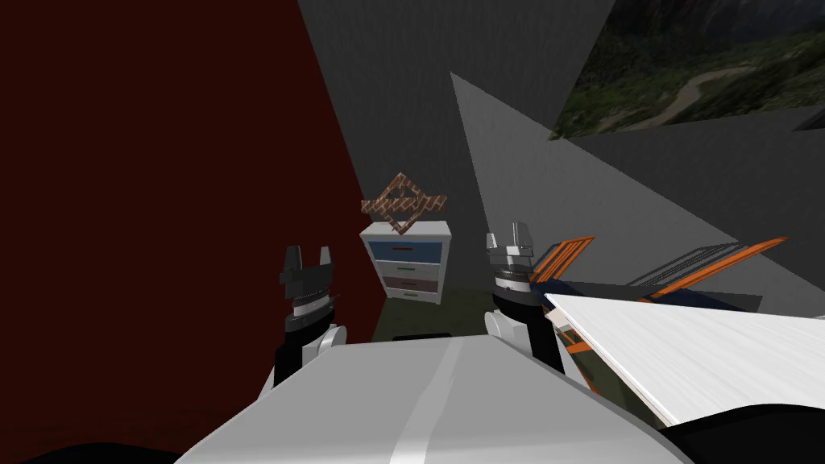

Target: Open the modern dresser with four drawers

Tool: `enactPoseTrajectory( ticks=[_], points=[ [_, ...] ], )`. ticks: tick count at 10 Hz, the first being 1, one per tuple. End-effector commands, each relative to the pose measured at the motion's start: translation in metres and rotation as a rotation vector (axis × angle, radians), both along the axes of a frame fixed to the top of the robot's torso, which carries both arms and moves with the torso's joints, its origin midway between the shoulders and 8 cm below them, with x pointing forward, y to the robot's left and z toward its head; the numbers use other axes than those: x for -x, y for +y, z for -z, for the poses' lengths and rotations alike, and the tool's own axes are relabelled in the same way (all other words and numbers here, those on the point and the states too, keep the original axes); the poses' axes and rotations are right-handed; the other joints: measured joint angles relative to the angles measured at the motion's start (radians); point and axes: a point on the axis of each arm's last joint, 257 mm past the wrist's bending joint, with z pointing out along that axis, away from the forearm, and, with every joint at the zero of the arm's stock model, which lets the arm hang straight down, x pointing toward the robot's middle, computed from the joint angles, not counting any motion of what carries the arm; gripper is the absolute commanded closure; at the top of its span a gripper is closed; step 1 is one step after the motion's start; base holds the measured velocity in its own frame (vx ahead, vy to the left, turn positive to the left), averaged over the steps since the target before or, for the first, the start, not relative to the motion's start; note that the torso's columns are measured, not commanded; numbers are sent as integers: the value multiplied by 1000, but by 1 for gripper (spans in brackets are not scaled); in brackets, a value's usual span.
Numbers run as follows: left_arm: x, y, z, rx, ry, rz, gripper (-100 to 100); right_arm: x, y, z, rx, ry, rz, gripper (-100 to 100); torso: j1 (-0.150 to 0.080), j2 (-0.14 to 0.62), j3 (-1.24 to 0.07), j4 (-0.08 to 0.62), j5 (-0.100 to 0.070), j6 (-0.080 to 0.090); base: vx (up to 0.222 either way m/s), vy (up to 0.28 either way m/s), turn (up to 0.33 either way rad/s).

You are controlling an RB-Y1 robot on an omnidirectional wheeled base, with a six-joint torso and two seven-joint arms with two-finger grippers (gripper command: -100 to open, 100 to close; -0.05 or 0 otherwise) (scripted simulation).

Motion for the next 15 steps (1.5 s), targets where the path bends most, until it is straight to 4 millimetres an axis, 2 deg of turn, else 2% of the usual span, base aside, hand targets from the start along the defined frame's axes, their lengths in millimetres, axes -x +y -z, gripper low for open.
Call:
enactPoseTrajectory(
  ticks=[1,9,10,12,15],
  points=[
    [0,0,0,0,0,0,0,0,0,0,0,0,0,0,0,41,-82,41,0,0,0,0,0],
    [0,0,0,0,0,0,0,0,0,0,0,0,0,0,0,618,-1234,617,0,0,0,0,0],
    [-7,-4,8,-27,21,16,-100,0,0,0,0,0,0,0,0,691,-1382,691,0,0,26,7,-15],
    [-16,-6,20,-45,47,26,-100,0,0,0,0,0,0,0,1,733,-1472,733,0,0,44,19,-27],
    [-33,-8,44,-63,92,34,-100,0,0,0,0,0,0,0,0,738,-1476,738,0,0,59,31,-27]
  ],
)
